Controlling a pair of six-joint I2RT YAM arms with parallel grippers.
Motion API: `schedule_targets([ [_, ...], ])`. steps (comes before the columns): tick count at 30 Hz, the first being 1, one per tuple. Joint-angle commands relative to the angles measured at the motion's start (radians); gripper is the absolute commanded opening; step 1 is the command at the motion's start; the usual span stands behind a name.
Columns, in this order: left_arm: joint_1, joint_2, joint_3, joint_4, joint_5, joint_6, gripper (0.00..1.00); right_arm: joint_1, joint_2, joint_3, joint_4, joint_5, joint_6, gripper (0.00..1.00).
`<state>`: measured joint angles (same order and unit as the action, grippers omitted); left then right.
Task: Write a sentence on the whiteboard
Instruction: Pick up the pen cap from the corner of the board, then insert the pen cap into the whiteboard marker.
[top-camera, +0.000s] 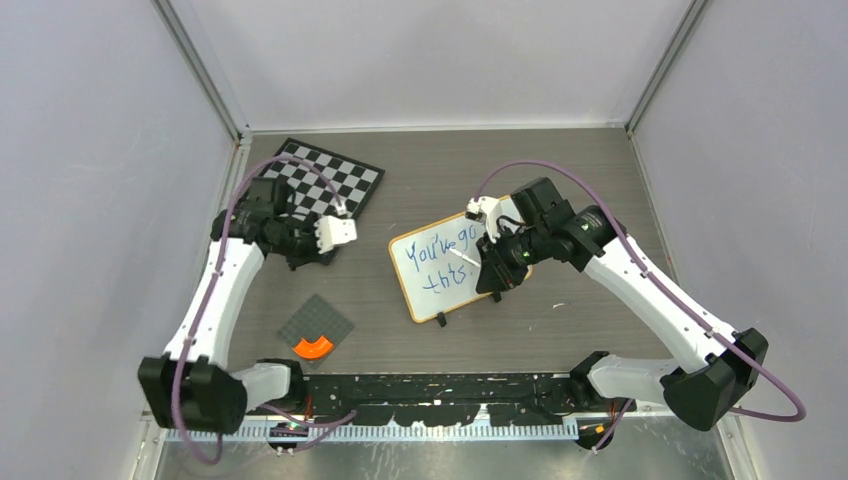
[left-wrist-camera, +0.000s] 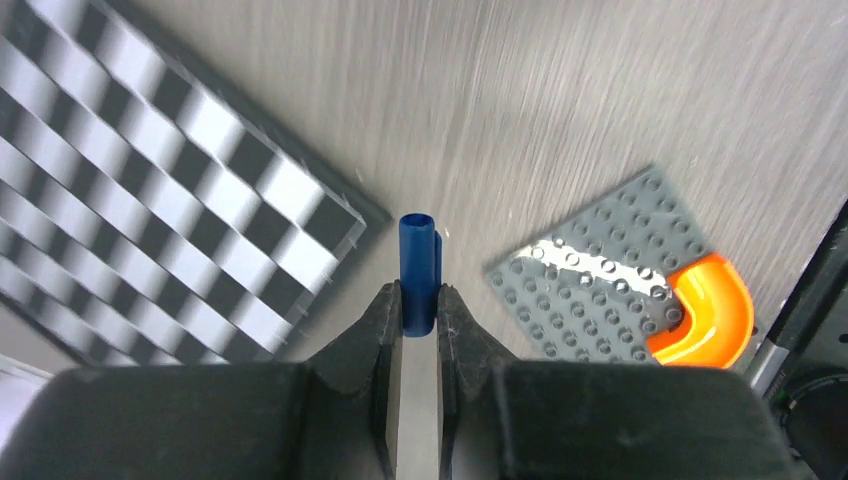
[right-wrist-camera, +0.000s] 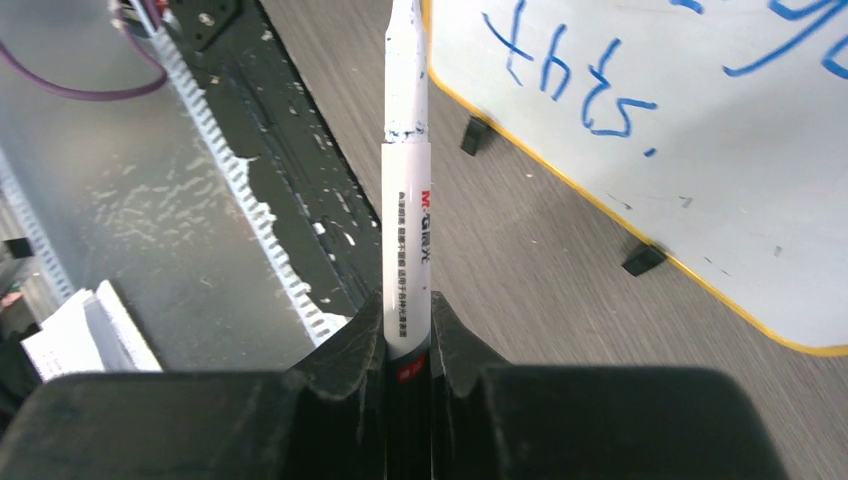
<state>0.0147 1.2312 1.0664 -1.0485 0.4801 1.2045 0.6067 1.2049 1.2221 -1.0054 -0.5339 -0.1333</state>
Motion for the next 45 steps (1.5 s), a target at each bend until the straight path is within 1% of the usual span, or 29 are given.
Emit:
schedule_targets([
  [1, -0.225, -0.084, 0.193, -0.155, 0.02, -0.131, 0.0, -0.002, 0.002, 0.043, 0.017, -0.13, 0.026, 0.0],
  [4, -0.352, -0.024, 0.373, -0.249, 0.017, -0.207, 0.0, -0.002, 0.005, 0.043, 0.007, -0.194, 0.027, 0.0],
  [6, -0.462, -0.021, 0.425, -0.257, -0.029, -0.202, 0.0, -0.003, 0.013, 0.046, 0.003, -0.243, 0.034, 0.0],
  [9, -0.649, -0.03, 0.459, -0.234, -0.157, -0.196, 0.0, -0.004, 0.029, 0.046, -0.002, -0.314, 0.043, 0.0],
  [11, -0.737, -0.024, 0.48, -0.204, -0.218, -0.21, 0.0, -0.003, 0.033, 0.039, 0.0, -0.353, 0.045, 0.0],
  [15, -0.859, 0.012, 0.516, -0.167, -0.307, -0.232, 0.0, -0.003, 0.033, 0.021, 0.008, -0.393, 0.047, 0.0],
  [19, -0.97, 0.037, 0.514, -0.125, -0.38, -0.243, 0.0, 0.001, 0.034, 0.017, -0.001, -0.42, 0.043, 0.0],
  [22, -1.005, 0.056, 0.519, -0.103, -0.406, -0.244, 0.0, 0.009, 0.033, 0.012, -0.01, -0.425, 0.035, 0.0],
  [26, -1.017, 0.069, 0.529, -0.083, -0.414, -0.249, 0.0, 0.017, 0.03, -0.005, -0.01, -0.42, 0.031, 0.0],
  [34, -1.035, 0.093, 0.565, -0.082, -0.405, -0.271, 0.0, 0.039, 0.043, -0.006, -0.01, -0.407, 0.028, 0.0],
  [45, -1.054, 0.085, 0.55, -0.122, -0.37, -0.248, 0.0, 0.041, 0.043, -0.001, -0.007, -0.393, 0.028, 0.0],
])
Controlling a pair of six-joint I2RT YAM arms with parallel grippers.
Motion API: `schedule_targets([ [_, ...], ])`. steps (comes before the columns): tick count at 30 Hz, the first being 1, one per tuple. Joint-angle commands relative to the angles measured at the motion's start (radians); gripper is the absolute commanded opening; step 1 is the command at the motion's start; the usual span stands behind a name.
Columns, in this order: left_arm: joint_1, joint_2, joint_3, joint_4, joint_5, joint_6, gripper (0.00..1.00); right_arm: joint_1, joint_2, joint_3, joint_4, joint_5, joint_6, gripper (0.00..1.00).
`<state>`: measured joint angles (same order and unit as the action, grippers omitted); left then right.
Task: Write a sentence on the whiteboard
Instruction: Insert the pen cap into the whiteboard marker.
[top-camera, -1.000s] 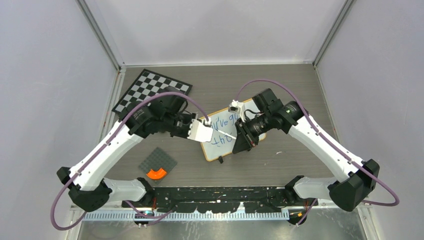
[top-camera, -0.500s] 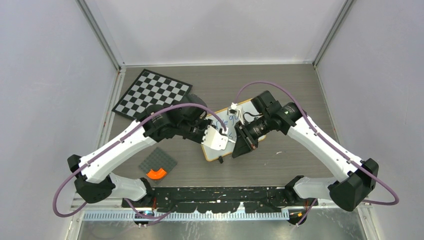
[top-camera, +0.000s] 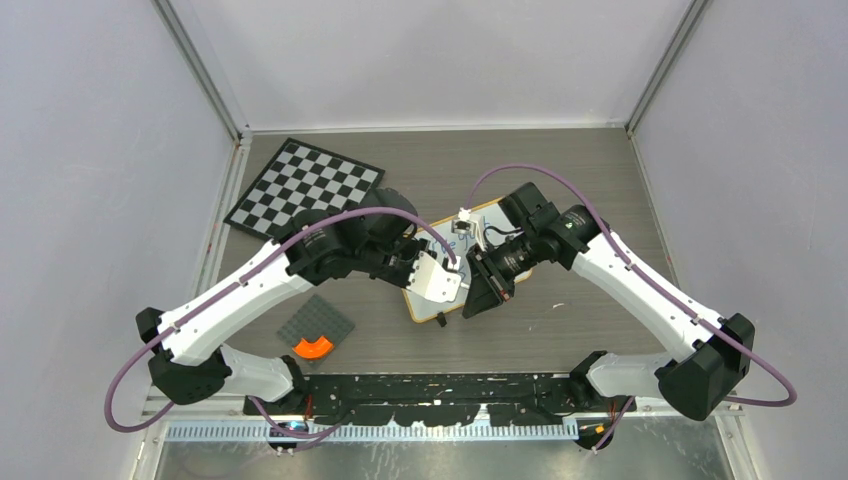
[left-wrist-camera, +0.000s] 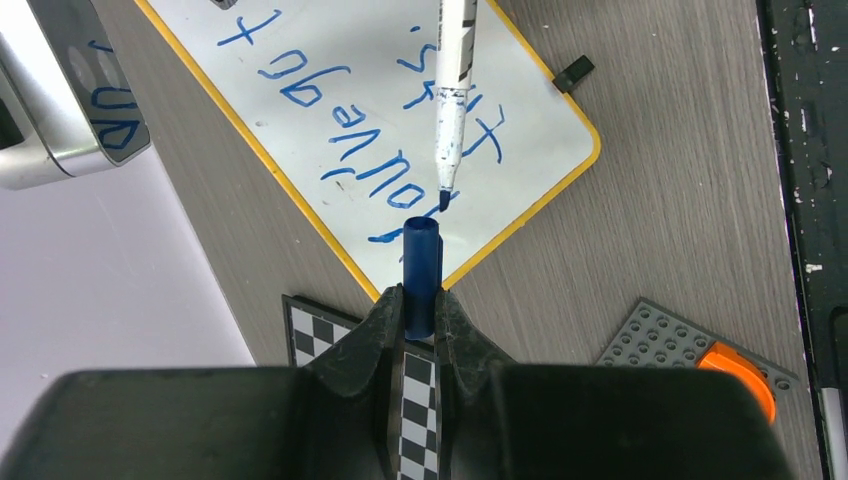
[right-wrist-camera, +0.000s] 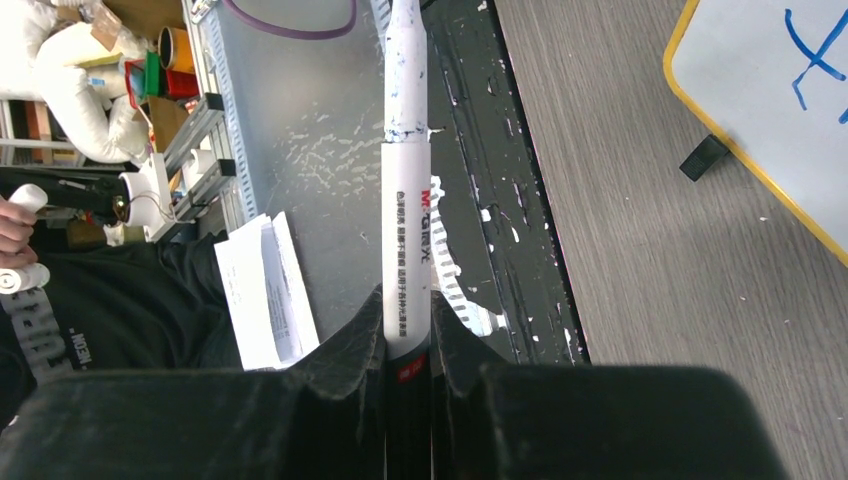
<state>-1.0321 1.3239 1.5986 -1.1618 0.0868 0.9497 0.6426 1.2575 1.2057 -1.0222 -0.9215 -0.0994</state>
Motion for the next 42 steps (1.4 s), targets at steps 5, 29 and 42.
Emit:
schedule_targets([
  [5, -0.016, -0.009, 0.013, -0.008, 0.033, 0.003, 0.0, 0.006, -0.007, 0.02, 0.01, -0.002, -0.005, 0.0],
  [29, -0.037, 0.004, -0.007, -0.021, 0.009, 0.006, 0.0, 0.011, -0.012, 0.018, -0.017, 0.004, -0.034, 0.0],
  [42, -0.06, 0.032, 0.052, -0.024, 0.041, -0.029, 0.0, 0.023, 0.013, 0.035, -0.02, 0.041, -0.038, 0.0],
])
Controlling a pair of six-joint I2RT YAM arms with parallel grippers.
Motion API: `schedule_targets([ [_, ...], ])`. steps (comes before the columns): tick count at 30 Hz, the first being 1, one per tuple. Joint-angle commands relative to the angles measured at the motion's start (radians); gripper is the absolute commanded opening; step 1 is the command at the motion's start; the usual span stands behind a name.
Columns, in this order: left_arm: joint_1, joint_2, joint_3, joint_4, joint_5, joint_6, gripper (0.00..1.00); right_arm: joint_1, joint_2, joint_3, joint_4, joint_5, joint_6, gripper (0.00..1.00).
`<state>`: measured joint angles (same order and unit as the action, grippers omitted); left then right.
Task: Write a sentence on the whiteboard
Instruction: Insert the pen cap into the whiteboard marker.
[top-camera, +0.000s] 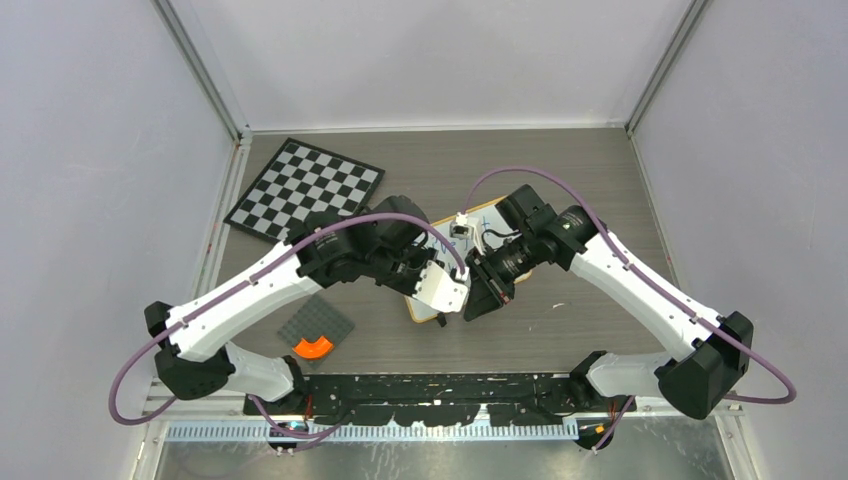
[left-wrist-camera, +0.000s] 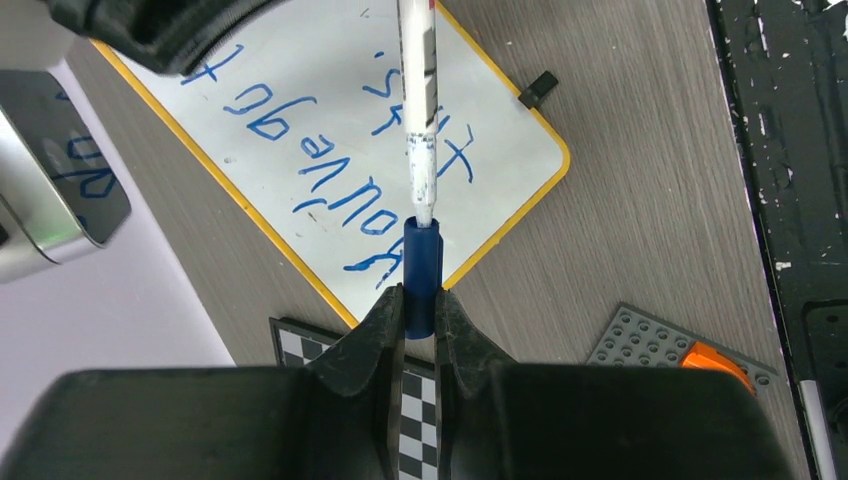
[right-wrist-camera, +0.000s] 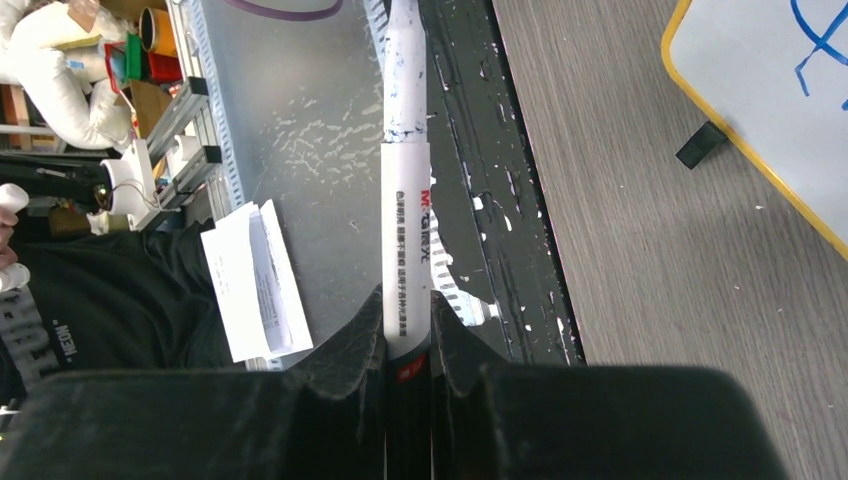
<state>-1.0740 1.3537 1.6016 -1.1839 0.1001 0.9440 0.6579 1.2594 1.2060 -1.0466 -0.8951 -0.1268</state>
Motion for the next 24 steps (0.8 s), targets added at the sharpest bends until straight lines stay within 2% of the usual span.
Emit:
schedule_targets([
  [1, -0.022, 0.004, 0.054, -0.003, 0.027, -0.025, 0.0, 0.009, 0.013, 0.036, 0.011, 0.021, -0.007, 0.0],
  [7, -0.062, 0.027, 0.072, -0.002, 0.024, -0.058, 0.0, 0.009, 0.024, 0.051, 0.031, 0.046, 0.021, 0.0],
  [17, -0.103, 0.096, 0.153, 0.064, -0.002, -0.235, 0.0, 0.008, 0.049, 0.075, 0.048, 0.043, 0.047, 0.0],
  [24, -0.175, 0.121, 0.166, 0.075, -0.003, -0.249, 0.0, 0.009, 0.056, 0.079, 0.047, 0.028, 0.046, 0.0],
])
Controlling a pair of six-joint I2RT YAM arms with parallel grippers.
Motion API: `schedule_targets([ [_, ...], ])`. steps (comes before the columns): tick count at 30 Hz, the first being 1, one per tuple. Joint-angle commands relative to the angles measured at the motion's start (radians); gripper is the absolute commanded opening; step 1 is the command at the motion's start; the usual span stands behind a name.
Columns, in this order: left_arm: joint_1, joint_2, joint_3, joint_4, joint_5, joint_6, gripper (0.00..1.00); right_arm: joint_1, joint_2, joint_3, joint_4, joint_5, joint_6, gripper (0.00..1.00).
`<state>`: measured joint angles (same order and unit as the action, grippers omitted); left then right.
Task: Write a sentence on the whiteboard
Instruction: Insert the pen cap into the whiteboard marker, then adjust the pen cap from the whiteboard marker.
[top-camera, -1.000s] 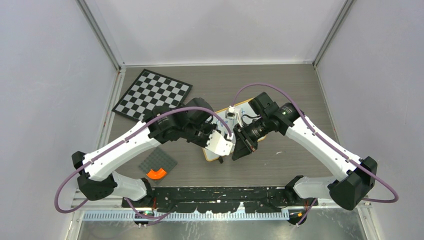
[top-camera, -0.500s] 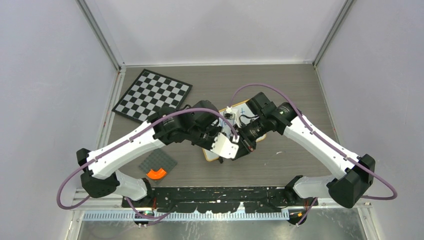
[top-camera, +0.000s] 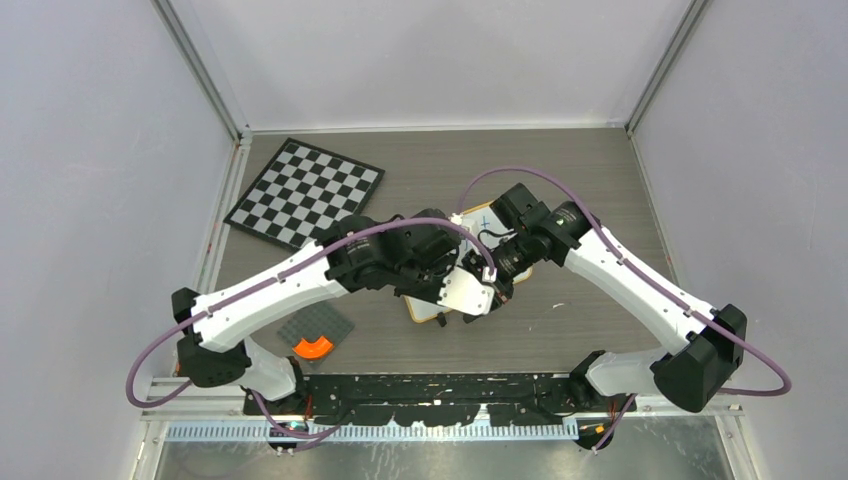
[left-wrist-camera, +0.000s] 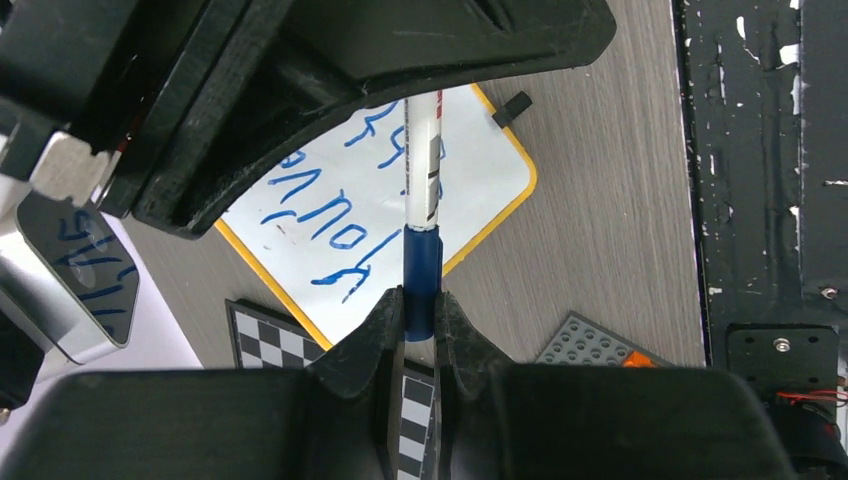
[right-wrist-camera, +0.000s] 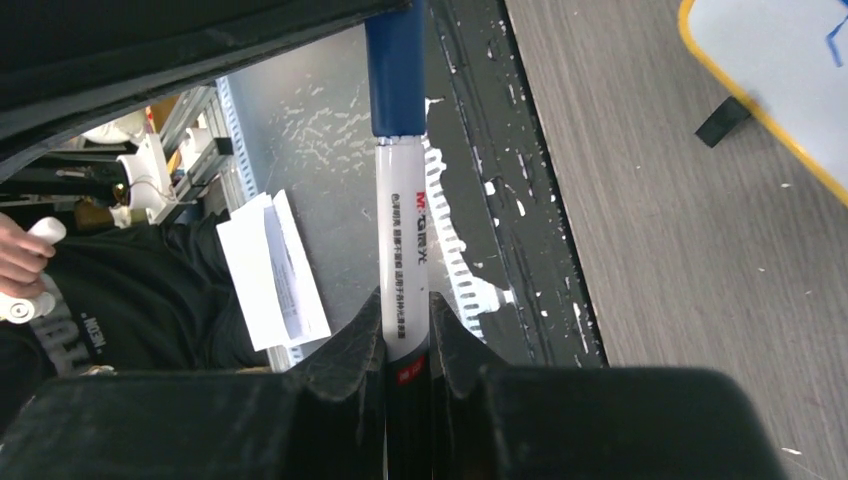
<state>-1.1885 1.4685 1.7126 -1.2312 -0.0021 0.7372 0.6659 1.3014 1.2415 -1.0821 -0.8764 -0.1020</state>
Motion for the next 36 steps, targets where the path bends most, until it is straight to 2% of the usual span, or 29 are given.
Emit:
schedule_targets([
  [1, -0.06, 0.007, 0.057, 0.122, 0.099, -0.053, 0.0, 0.0, 0.01, 0.043, 0.083, 0.012, 0.021, 0.0],
  [3, -0.055, 0.004, 0.062, 0.121, 0.085, -0.061, 0.05, 0.0, 0.002, 0.042, 0.077, 0.018, 0.011, 0.0],
  [6, 0.009, -0.011, 0.099, 0.091, 0.149, -0.081, 0.26, -0.015, 0.002, 0.048, 0.065, 0.036, -0.006, 0.0],
  [7, 0.042, -0.015, 0.117, 0.074, 0.192, -0.093, 0.3, -0.028, 0.003, 0.05, 0.065, 0.037, -0.007, 0.0],
  [14, 0.226, -0.102, 0.126, 0.008, 0.433, -0.184, 0.46, -0.143, -0.009, 0.117, 0.064, -0.002, -0.007, 0.0],
  [16, 0.322, -0.12, 0.121, 0.042, 0.5, -0.272, 0.48, -0.158, -0.015, 0.143, 0.063, -0.001, -0.008, 0.0],
  [18, 0.484, -0.132, 0.1, 0.103, 0.618, -0.414, 0.51, -0.161, -0.023, 0.169, 0.062, 0.024, -0.015, 0.0],
  [21, 0.671, -0.137, 0.048, 0.195, 0.802, -0.617, 0.56, -0.161, -0.03, 0.251, 0.027, 0.101, -0.046, 0.0],
  [25, 0.862, -0.145, -0.049, 0.43, 1.03, -0.931, 0.64, -0.162, -0.007, 0.41, -0.066, 0.17, -0.113, 0.0],
  [28, 0.946, -0.194, -0.199, 0.784, 1.089, -1.251, 0.65, -0.161, -0.003, 0.412, -0.043, 0.181, -0.101, 0.0],
  [32, 0.955, -0.211, -0.333, 1.163, 1.097, -1.5, 0.66, -0.16, -0.011, 0.332, 0.096, 0.113, -0.008, 0.0],
  [36, 0.956, -0.174, -0.393, 1.387, 1.119, -1.669, 0.65, -0.132, 0.017, 0.311, 0.238, 0.017, 0.126, 0.0],
])
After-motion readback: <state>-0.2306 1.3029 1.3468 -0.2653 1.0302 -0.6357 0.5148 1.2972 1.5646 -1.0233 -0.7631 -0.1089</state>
